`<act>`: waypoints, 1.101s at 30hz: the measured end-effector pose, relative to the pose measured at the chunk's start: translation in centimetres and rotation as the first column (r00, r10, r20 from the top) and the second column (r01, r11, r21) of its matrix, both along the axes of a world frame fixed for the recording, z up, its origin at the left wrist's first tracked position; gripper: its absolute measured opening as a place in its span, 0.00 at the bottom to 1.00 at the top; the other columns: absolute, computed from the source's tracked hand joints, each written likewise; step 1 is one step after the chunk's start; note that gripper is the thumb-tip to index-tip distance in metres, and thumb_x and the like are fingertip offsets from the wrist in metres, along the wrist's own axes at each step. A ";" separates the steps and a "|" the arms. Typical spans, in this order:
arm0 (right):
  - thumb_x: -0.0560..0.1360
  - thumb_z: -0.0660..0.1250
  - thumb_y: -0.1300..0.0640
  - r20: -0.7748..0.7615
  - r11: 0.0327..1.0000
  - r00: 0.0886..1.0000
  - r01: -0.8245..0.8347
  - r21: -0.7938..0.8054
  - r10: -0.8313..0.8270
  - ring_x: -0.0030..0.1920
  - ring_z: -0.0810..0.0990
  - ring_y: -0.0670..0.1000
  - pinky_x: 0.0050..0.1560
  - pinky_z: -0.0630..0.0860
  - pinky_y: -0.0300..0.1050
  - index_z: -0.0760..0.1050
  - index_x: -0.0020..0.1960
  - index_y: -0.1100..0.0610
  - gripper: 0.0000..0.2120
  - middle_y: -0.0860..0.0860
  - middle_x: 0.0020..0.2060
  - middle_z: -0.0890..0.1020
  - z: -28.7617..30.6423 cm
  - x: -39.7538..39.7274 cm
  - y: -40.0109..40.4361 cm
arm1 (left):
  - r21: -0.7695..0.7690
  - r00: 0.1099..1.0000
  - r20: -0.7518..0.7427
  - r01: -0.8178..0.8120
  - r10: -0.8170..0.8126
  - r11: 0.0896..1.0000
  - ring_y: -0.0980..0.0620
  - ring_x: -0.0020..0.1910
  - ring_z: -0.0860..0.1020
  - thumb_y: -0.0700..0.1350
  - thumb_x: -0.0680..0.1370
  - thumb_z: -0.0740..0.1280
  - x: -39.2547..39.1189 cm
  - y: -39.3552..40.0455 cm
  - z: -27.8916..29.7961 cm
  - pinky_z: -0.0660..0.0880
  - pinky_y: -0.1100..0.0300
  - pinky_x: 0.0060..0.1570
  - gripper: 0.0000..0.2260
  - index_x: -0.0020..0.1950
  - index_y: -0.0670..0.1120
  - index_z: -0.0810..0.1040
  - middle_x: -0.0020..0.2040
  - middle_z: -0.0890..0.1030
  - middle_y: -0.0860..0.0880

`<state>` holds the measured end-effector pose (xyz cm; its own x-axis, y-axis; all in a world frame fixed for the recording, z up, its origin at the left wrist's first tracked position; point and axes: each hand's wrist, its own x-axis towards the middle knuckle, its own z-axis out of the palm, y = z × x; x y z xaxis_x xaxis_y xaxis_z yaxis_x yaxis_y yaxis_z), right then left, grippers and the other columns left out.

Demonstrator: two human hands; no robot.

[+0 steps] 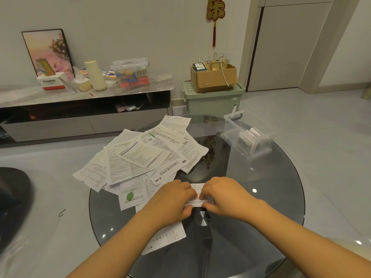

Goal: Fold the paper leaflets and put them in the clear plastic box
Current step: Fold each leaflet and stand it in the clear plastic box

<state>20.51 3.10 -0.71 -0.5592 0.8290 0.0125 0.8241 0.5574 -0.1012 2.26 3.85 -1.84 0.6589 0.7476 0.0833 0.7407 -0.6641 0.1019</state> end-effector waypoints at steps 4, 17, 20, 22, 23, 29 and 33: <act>0.75 0.63 0.47 -0.028 1.000 1.000 0.001 -0.001 -0.001 0.53 0.75 0.50 0.51 0.69 0.44 0.77 0.59 0.51 0.15 0.48 0.53 0.80 -0.1 0.0 0.1 | 0.009 1.000 -0.007 0.013 -0.013 1.000 0.51 0.51 0.72 0.49 0.76 0.60 0.0 0.5 0.1 0.68 0.59 0.47 0.13 0.59 0.49 0.76 0.52 0.76 0.51; 0.73 0.61 0.51 -0.065 0.996 0.998 0.013 0.091 -0.007 0.31 0.73 0.54 0.36 0.73 0.49 0.76 0.38 0.56 0.11 0.51 0.30 0.78 -0.1 -0.5 0.2 | -0.106 0.985 0.169 -0.004 0.022 0.994 0.58 0.44 0.72 0.60 0.72 0.62 -0.3 1.2 -0.5 0.68 0.63 0.43 0.16 0.52 0.52 0.78 0.44 0.76 0.56; 0.78 0.57 0.50 -0.162 0.994 0.981 0.106 -0.009 -0.107 0.39 0.76 0.53 0.43 0.73 0.50 0.76 0.48 0.54 0.11 0.51 0.38 0.80 -0.1 -0.3 0.3 | -0.213 0.952 0.275 -0.074 0.132 0.974 0.58 0.46 0.75 0.52 0.77 0.63 -0.3 1.4 -0.6 0.72 0.59 0.48 0.08 0.53 0.52 0.78 0.47 0.79 0.56; 0.78 0.57 0.51 -0.228 0.983 0.956 0.173 -0.068 -0.184 0.44 0.77 0.52 0.45 0.73 0.48 0.74 0.54 0.51 0.10 0.50 0.43 0.81 -0.4 -0.2 0.6 | -0.255 0.930 0.314 -0.113 0.193 0.960 0.58 0.49 0.75 0.48 0.78 0.63 -0.1 1.4 -0.7 0.72 0.61 0.50 0.08 0.55 0.52 0.77 0.51 0.79 0.56; 0.78 0.58 0.52 -0.247 0.975 0.943 0.204 -0.090 -0.220 0.46 0.77 0.52 0.46 0.73 0.48 0.73 0.56 0.51 0.09 0.49 0.46 0.80 -0.5 -0.2 0.8 | -0.263 0.921 0.325 -0.129 0.214 0.956 0.59 0.51 0.75 0.47 0.78 0.63 0.0 1.5 -0.8 0.71 0.62 0.52 0.09 0.57 0.52 0.76 0.53 0.78 0.56; 0.75 0.64 0.58 -0.306 0.905 0.860 0.338 -0.260 -0.409 0.43 0.76 0.51 0.46 0.76 0.48 0.72 0.54 0.51 0.09 0.48 0.41 0.77 -1.0 0.0 1.3 | -0.188 0.910 0.302 -0.236 0.284 0.954 0.57 0.57 0.67 0.45 0.77 0.66 0.1 1.7 -1.7 0.65 0.67 0.55 0.14 0.63 0.51 0.71 0.58 0.68 0.54; 0.72 0.65 0.61 -0.338 0.839 0.792 0.368 -0.400 -0.508 0.36 0.77 0.45 0.36 0.74 0.37 0.78 0.42 0.50 0.07 0.43 0.33 0.76 -0.6 0.0 0.9 | -0.087 0.939 0.240 -0.234 0.248 0.968 0.54 0.52 0.71 0.47 0.78 0.64 0.4 1.4 -1.3 0.64 0.65 0.47 0.07 0.54 0.50 0.78 0.50 0.73 0.54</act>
